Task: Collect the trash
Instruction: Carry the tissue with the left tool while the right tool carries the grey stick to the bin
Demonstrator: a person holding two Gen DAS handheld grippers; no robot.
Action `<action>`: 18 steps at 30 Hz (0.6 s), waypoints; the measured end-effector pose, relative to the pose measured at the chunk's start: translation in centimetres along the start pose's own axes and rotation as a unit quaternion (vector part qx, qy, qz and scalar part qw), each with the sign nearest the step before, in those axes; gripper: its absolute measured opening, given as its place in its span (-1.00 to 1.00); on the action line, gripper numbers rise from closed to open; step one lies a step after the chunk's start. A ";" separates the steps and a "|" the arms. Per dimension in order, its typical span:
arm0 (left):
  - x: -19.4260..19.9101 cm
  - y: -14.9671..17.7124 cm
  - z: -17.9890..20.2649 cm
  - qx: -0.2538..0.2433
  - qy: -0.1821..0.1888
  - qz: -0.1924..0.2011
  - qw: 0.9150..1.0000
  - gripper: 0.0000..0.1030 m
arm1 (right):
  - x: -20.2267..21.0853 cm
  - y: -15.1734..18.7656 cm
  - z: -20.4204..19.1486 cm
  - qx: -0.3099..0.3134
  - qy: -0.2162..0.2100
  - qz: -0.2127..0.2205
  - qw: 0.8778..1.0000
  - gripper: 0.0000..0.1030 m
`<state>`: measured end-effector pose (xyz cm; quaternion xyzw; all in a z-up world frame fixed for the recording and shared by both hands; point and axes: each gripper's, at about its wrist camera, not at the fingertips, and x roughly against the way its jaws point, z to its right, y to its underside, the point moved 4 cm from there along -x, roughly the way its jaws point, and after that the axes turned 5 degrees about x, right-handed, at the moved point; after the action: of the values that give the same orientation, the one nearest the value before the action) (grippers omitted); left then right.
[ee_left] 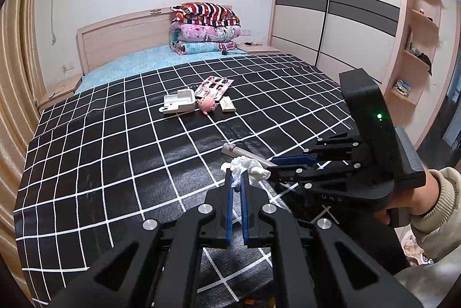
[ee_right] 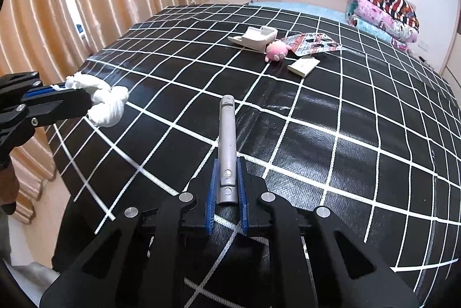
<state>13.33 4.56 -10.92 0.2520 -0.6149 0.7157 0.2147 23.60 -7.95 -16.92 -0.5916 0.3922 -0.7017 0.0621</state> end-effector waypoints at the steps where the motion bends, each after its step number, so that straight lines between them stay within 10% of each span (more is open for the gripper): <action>1: 0.1 0.0 0.1 0.000 0.001 0.001 1.000 -0.92 | 0.4 0.1 -0.1 0.001 0.001 0.003 1.000 -0.73; 18: 1.6 3.2 3.0 0.002 0.025 -0.015 1.000 -0.91 | 6.9 4.7 -1.5 0.006 0.001 0.014 1.000 -0.73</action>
<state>10.37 1.11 -12.03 0.2437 -0.6040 0.7196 0.2406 18.47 -14.23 -14.45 -0.5849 0.3958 -0.7040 0.0750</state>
